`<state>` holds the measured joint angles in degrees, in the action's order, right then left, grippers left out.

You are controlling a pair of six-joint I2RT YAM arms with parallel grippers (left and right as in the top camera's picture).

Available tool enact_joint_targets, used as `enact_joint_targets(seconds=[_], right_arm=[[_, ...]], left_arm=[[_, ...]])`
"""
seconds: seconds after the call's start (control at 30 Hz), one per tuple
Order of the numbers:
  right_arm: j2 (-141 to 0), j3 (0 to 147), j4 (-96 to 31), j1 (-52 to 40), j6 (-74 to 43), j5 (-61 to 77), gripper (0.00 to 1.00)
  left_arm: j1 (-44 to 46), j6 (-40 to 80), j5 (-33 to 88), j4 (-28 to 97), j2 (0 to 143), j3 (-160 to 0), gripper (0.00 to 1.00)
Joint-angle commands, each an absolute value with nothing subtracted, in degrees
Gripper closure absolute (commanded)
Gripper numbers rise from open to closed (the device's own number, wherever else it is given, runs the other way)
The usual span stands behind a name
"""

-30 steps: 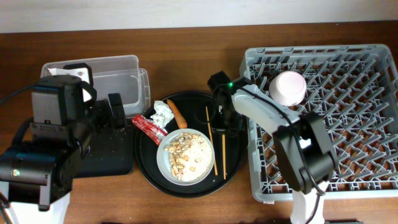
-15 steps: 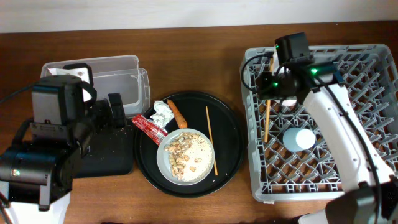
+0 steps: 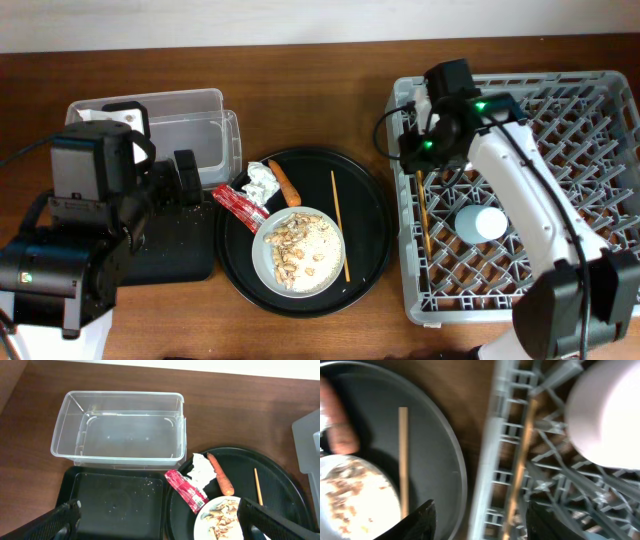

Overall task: Sort waste into correct bins and load items into the dishwasher rack
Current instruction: 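Return the right gripper and grasp the second chopstick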

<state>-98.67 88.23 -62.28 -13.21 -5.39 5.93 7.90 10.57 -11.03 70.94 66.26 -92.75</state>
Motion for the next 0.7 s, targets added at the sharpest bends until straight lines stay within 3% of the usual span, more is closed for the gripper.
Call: enact_joint_targets(seconds=[0.0, 0.27, 0.53, 0.57, 0.67], right_arm=[[-97.0, 88.3, -61.2, -20.2, -7.9, 7.9, 0.43], [-109.9, 88.3, -54.5, -30.6, -18.1, 7.9, 0.62], [-124.6, 88.3, -50.9, -31.4, -23.5, 7.1, 0.65], [-125.3, 88.3, -50.5, -31.4, -23.5, 7.1, 0.69], [-126.6, 88.3, -50.1, -31.4, -23.9, 7.1, 0.96]], left_arm=[[7.7, 11.3, -11.8, 70.8, 66.2, -93.3, 0.0], [7.7, 11.3, -11.8, 70.9, 66.2, -93.3, 0.0], [7.7, 11.3, -11.8, 70.9, 66.2, -93.3, 0.0], [7.7, 11.3, -11.8, 70.8, 66.2, -93.3, 0.0], [7.7, 11.3, -11.8, 70.8, 66.2, -93.3, 0.0]])
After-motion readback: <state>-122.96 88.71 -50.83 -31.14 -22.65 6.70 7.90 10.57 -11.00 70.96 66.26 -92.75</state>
